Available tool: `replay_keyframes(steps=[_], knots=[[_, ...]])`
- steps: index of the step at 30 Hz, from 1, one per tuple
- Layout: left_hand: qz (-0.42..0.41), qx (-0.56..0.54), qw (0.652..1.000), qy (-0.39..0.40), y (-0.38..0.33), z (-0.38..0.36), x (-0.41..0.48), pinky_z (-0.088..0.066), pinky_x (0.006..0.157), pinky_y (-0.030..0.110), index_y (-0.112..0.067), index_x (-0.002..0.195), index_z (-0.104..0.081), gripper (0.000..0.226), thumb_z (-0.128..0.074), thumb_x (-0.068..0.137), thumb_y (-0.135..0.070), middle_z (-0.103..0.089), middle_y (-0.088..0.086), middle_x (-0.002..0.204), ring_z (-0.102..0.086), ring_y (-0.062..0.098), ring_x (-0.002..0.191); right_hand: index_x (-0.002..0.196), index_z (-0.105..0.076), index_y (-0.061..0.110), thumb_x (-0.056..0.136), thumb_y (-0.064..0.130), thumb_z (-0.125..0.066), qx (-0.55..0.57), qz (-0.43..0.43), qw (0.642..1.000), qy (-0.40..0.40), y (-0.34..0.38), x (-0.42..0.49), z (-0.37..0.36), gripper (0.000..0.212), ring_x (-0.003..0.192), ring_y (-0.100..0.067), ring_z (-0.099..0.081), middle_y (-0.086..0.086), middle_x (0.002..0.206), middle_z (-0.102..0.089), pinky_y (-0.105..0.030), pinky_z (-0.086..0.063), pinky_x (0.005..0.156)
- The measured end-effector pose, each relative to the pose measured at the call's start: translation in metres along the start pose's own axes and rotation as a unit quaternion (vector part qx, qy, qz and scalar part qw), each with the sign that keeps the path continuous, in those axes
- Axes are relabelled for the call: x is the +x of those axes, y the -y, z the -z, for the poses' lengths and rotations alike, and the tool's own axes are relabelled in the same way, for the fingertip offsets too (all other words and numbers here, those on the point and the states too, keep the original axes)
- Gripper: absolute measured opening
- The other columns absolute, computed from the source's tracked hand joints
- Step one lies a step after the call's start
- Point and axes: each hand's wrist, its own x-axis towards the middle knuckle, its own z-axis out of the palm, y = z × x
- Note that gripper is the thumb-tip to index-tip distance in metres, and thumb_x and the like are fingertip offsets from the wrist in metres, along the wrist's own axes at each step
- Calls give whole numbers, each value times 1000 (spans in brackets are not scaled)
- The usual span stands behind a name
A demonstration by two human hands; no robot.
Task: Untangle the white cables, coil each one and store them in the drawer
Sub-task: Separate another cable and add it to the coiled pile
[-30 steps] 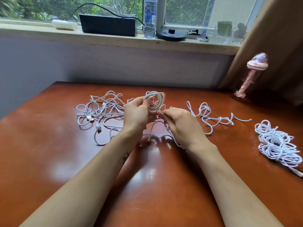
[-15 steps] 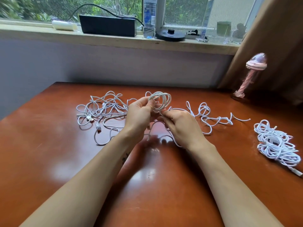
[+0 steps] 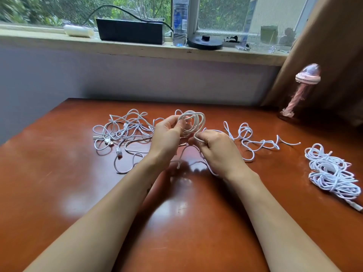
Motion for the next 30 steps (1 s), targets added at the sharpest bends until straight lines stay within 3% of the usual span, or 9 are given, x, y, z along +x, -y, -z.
replay_keyframes(steps=[3,5,8,11,16,20,24,28,30], knots=[[33,-53,998,6,-2,-1,-2,-62,72,38,-11,102,-68,23,-46,108,-13,-75,6,78,-71,21,71,96,-67,20,97,53,-36,17,-18,1000,6,-2,-2,1,46,93,-35,-64,-5,95,-73,-46,-52,76],[46,-63,997,5,-3,0,-2,-63,69,36,-11,104,-68,23,-45,108,-14,-75,4,75,-72,18,68,90,-58,22,99,55,-40,55,-37,998,17,1,-3,4,38,82,-27,-61,2,81,-68,-42,-49,73],[49,-68,996,-17,-2,1,0,-63,69,35,-11,102,-68,22,-47,107,-15,-74,9,82,-72,20,71,88,-49,25,99,51,-40,122,-68,990,36,8,-5,8,29,71,-14,-53,12,70,-57,-39,-41,69],[50,-84,995,-23,-2,1,0,-62,71,36,-9,103,-68,22,-47,107,-15,-73,16,90,-72,25,75,93,-46,21,106,41,-35,124,-74,989,23,8,-5,9,26,76,-20,-54,9,75,-57,-39,-39,70],[60,-121,991,-6,-1,0,1,-63,76,38,-8,105,-68,22,-48,107,-17,-75,13,88,-73,27,79,96,-54,28,106,40,-46,113,-79,990,-17,-1,-2,3,17,66,-9,-50,13,69,-59,-37,-43,66],[65,-133,989,10,-1,1,3,-61,86,46,-11,103,-70,21,-50,106,-17,-75,11,88,-71,28,82,102,-69,30,102,38,-57,118,-69,989,-46,-5,0,1,15,78,-11,-62,12,82,-71,-38,-52,73],[64,-147,987,31,1,1,5,-56,97,51,-8,107,-70,21,-51,105,-16,-72,18,102,-70,31,95,106,-76,26,97,37,-63,120,-81,987,-70,-7,1,-1,19,89,-18,-70,6,95,-77,-41,-55,80],[56,-146,986,53,4,-1,5,-51,103,52,-9,107,-70,21,-51,104,-16,-72,21,109,-66,42,111,105,-76,29,91,49,-57,111,-106,986,-64,-6,1,0,30,89,-20,-70,6,94,-78,-41,-55,78],[49,-135,988,53,6,0,5,-50,105,53,-9,108,-71,21,-51,105,-17,-73,21,110,-64,46,116,100,-77,28,92,44,-62,111,-109,986,-62,-5,1,1,24,82,-17,-68,7,87,-77,-38,-54,76]])
